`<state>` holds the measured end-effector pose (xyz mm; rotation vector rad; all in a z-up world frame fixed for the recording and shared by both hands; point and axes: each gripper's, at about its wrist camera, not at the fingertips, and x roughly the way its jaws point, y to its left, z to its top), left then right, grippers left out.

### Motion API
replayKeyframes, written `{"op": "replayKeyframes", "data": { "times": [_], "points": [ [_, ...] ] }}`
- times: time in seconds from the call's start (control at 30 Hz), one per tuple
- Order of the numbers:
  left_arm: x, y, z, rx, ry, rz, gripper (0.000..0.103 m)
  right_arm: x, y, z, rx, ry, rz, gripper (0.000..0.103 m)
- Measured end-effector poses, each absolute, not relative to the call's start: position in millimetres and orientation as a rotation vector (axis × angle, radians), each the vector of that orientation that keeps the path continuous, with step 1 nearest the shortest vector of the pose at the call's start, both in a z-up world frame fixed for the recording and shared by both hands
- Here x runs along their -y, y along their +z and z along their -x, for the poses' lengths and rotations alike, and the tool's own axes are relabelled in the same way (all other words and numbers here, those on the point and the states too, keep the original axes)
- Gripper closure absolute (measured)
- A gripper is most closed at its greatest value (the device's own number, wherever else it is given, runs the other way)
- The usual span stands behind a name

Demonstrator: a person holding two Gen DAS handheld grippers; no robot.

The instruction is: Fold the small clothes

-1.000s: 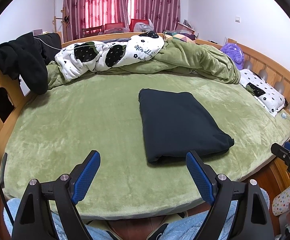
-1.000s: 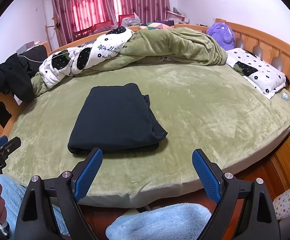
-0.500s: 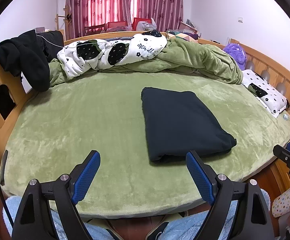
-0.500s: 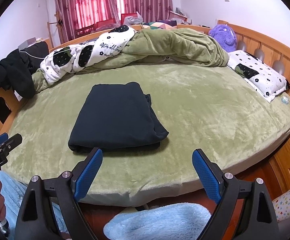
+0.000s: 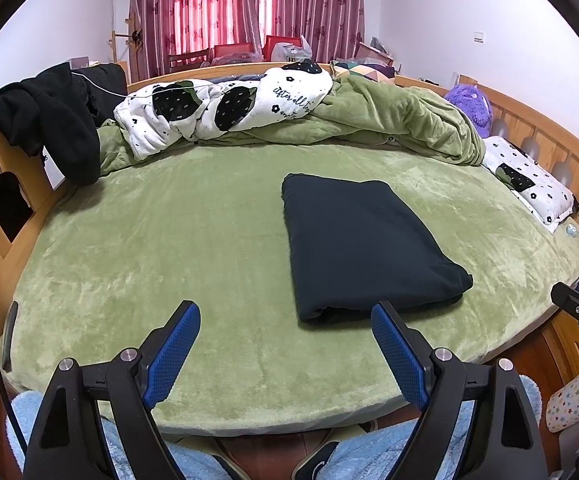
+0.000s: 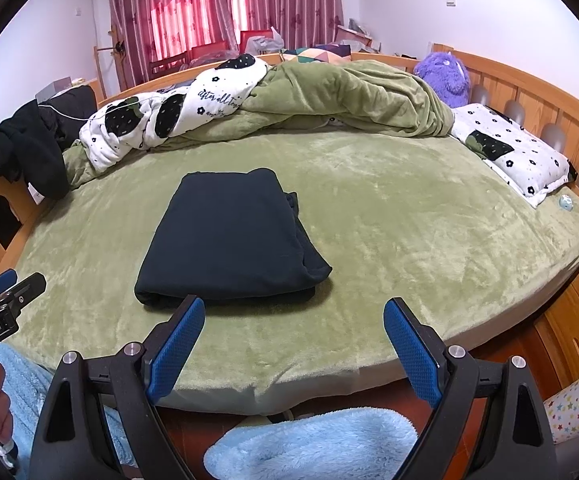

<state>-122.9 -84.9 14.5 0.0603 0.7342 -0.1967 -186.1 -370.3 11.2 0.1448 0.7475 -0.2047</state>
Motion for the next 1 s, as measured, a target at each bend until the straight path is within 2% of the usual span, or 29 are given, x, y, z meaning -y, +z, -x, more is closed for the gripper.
{"op": "replayKeyframes", "data": {
  "times": [1.0],
  "points": [
    [84, 24, 125, -0.731, -0.180, -0.071, 0.016, 373, 9, 194, -0.748, -0.193, -0.164, 0.013]
  ]
}}
